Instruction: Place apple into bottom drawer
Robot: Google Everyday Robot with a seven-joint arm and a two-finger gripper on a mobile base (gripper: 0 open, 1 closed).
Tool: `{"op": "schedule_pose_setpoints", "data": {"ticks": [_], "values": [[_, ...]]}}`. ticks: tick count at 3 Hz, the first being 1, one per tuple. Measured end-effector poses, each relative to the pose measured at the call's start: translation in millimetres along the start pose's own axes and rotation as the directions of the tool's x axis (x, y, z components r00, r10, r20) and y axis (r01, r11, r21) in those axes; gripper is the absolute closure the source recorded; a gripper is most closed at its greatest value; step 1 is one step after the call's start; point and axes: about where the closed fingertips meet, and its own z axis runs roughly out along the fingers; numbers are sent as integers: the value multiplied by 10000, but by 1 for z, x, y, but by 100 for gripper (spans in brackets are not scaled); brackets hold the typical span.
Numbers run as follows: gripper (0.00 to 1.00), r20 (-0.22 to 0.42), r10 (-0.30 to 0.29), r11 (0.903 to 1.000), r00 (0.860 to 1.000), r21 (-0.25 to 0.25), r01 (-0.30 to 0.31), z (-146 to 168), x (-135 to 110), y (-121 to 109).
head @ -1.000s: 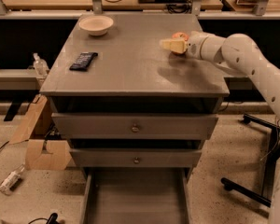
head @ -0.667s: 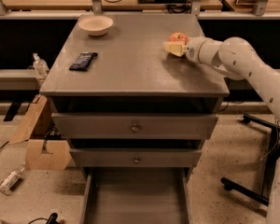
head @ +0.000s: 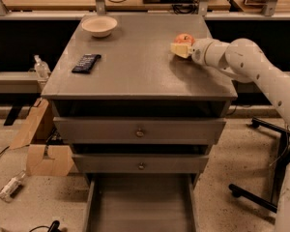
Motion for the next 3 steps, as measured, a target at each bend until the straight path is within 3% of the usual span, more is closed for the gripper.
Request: {"op": "schedule_pose_setpoints", "data": {"ticks": [1, 2, 3], "values": [[100, 31, -347, 9993, 9994, -170, 347, -1, -9, 7], [100, 201, -956, 9945, 9952, -409, 963, -13, -26, 18], [100, 794, -1604, 9857, 9838, -396, 1639, -67, -62, 44]]}}
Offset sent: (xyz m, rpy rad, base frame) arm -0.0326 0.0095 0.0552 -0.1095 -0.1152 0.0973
